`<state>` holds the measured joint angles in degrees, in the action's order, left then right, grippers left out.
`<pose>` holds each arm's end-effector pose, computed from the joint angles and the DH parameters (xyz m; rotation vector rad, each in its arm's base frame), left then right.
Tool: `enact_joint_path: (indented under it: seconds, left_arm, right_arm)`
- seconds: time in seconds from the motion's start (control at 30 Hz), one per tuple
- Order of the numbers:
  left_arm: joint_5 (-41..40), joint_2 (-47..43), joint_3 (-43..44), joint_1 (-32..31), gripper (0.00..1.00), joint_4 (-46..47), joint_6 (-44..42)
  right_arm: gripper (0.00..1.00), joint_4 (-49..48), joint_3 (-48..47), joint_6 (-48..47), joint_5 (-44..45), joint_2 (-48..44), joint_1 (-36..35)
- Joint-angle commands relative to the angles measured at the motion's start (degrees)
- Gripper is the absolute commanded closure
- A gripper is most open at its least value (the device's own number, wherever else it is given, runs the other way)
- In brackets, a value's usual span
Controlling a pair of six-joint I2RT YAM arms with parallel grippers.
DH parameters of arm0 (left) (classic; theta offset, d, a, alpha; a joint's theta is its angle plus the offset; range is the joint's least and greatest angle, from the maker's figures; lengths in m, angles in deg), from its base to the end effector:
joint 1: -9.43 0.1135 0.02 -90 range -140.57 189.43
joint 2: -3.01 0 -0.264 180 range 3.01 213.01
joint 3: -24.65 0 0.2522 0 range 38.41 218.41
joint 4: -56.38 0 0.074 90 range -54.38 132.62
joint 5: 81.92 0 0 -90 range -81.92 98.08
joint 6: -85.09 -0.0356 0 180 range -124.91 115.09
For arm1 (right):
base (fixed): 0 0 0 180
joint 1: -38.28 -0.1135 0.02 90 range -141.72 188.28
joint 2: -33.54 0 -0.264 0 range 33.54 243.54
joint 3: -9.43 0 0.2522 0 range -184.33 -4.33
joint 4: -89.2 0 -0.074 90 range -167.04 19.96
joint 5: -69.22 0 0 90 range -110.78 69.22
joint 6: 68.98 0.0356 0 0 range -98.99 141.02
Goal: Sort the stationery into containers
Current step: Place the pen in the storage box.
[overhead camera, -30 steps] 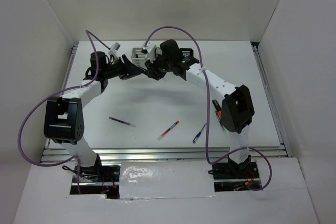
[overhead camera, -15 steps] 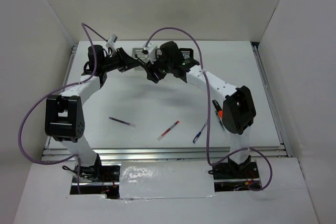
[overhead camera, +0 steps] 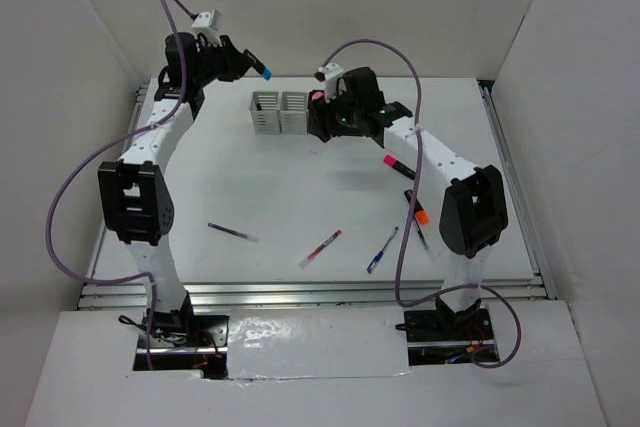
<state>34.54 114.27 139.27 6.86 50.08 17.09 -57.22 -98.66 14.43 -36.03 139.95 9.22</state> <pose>0.4720 -0.0371 0.3689 0.0834 1.6609 -0.7009 0.3789 0.2213 0.3169 -0.8077 1.9913 0.5133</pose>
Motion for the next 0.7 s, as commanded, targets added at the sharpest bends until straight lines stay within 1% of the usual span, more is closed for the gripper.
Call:
enact_joint_path:
  seconds: [0.0,0.13,0.37,0.5,0.6,0.67]
  left_arm:
    - [-5.6,2.6,1.0,-1.5,1.00,-4.7,-9.2]
    - [-7.0,3.4,-0.3,-1.9,1.00,-4.4,-10.7]
    - [-8.3,6.2,1.4,-2.6,1.00,-6.0,-12.9]
    - [-9.0,7.9,2.9,-3.1,0.99,-7.3,-14.3]
    - [-9.3,8.8,3.6,-3.3,0.96,-7.3,-14.7]
    - [-9.7,9.1,3.9,-3.5,0.94,-9.0,-15.0]
  right_arm:
    - [0.36,-1.5,1.9,3.9,2.1,-3.3,5.1]
    - [0.37,-0.6,3.2,3.0,4.2,-3.8,9.5]
    - [0.36,4.0,3.0,-4.2,8.5,-0.4,15.3]
    - [0.36,8.9,0.7,-8.7,9.4,4.1,16.8]
    - [0.36,11.2,0.1,-11.8,9.4,6.6,17.5]
    - [0.37,12.3,-0.6,-14.1,10.3,7.9,17.5]
